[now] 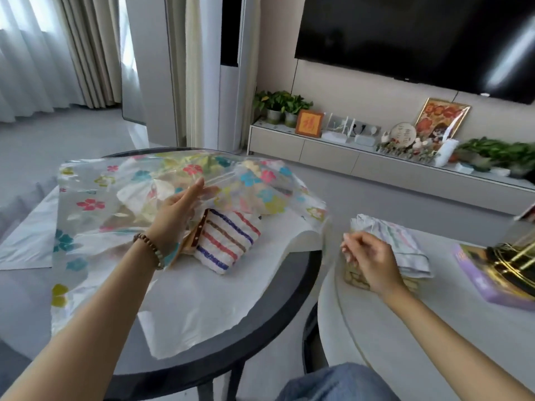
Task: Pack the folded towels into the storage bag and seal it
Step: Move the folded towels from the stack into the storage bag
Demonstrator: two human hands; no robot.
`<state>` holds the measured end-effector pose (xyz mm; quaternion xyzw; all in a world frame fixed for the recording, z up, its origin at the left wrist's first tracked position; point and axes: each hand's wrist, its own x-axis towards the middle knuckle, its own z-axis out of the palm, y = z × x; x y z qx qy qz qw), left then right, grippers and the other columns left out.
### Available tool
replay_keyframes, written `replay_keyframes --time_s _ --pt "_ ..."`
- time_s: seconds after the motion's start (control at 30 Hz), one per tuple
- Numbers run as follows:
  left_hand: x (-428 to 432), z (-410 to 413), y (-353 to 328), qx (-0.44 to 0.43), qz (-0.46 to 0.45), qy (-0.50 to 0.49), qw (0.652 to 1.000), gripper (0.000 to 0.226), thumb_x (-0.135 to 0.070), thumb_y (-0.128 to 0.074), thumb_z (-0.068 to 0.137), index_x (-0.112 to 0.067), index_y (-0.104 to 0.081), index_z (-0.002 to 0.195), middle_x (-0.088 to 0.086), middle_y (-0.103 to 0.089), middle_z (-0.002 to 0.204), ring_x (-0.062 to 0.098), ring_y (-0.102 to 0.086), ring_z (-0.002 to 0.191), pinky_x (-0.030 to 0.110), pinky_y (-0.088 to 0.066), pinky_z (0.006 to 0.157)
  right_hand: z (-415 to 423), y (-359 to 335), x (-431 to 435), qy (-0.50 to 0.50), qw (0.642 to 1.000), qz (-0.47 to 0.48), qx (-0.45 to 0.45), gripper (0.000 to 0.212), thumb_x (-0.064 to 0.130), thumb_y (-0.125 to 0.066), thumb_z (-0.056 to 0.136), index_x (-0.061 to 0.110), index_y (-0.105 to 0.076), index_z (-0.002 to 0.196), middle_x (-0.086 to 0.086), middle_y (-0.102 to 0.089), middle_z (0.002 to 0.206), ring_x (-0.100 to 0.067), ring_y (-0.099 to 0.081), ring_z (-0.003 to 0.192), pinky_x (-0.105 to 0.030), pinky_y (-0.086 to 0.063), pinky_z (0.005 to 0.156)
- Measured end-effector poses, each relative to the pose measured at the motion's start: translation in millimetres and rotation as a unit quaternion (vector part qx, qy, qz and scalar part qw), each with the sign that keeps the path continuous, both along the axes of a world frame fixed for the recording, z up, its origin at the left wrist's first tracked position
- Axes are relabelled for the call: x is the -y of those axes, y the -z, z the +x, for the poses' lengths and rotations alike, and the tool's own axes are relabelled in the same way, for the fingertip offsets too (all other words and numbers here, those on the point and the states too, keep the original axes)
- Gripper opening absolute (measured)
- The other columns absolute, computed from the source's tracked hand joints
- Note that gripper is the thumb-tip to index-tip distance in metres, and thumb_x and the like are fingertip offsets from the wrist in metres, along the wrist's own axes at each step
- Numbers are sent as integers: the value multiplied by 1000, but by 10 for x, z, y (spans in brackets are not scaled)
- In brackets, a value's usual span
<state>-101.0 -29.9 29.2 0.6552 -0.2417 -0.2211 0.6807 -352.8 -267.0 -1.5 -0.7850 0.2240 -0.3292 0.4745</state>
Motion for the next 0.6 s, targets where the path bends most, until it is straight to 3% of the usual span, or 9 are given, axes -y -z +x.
replay_keyframes --time_s 0.1,0.17,0.27,0.33,0.43,0.47,0.5,0.53,0.6 --pt "107 -69 93 -4 3 4 1000 51 -63 -49 76 -24 -71 103 -26 -66 101 -10 -53 98 24 -36 84 -246 114 519 122 992 -9 -24 13 15 -61 90 17 -63 78 -9 -64 86 -3 -58 72 -27 -49 73" --pt "197 -113 144 -12 -11 2 1000 50 -61 -50 76 -24 -71 101 -28 -67 94 -13 -54 95 18 -37 81 -363 205 866 204 976 -32 -64 12 21 -64 88 10 -63 92 -13 -65 104 -19 -59 96 -38 -47 88" --pt "313 -142 167 -21 -21 -3 1000 50 -60 -50 77 -22 -70 104 -24 -66 101 -6 -55 102 21 -38 89 -470 223 1291 283 947 10 -153 54 41 -69 81 7 -54 121 -15 -55 131 -31 -50 122 -40 -40 102" --pt "386 -152 168 -24 -14 -13 1000 50 -61 -49 77 -24 -70 104 -18 -65 108 0 -56 102 25 -39 89 -522 218 1499 298 925 85 -220 87 54 -70 76 6 -37 140 -15 -41 147 -32 -40 134 -39 -34 107" --pt "480 -204 154 -18 -17 -23 999 50 -61 -49 79 -24 -69 105 -6 -66 116 5 -54 66 15 -44 59 -552 288 1735 283 909 173 -252 106 61 -71 69 -1 -29 144 -16 -36 150 -32 -38 136 -37 -36 106" --pt "508 -210 157 -16 -16 -24 999 50 -61 -49 79 -24 -69 106 -2 -66 118 12 -55 62 16 -47 60 -541 306 1788 273 907 188 -259 104 62 -71 69 -3 -34 141 -18 -41 147 -32 -42 133 -36 -39 104" --pt "539 -212 161 -15 -11 -26 999 49 -61 -48 80 -24 -69 106 3 -64 121 27 -61 75 24 -53 75 -523 315 1828 268 905 199 -262 99 62 -71 69 -3 -40 137 -18 -46 142 -33 -46 129 -37 -42 102" --pt "564 -210 168 -19 -3 -28 999 49 -60 -47 80 -25 -68 107 9 -62 124 41 -56 99 40 -44 95 -507 318 1865 272 903 207 -261 94 61 -71 68 -3 -46 133 -17 -51 138 -32 -50 124 -37 -44 100" --pt "588 -221 169 -25 2 -26 999 52 -61 -46 80 -25 -68 109 15 -58 127 43 -31 123 51 -21 107 -472 299 1933 293 895 219 -256 90 63 -71 67 -1 -52 127 -17 -56 132 -32 -55 118 -33 -45 94"
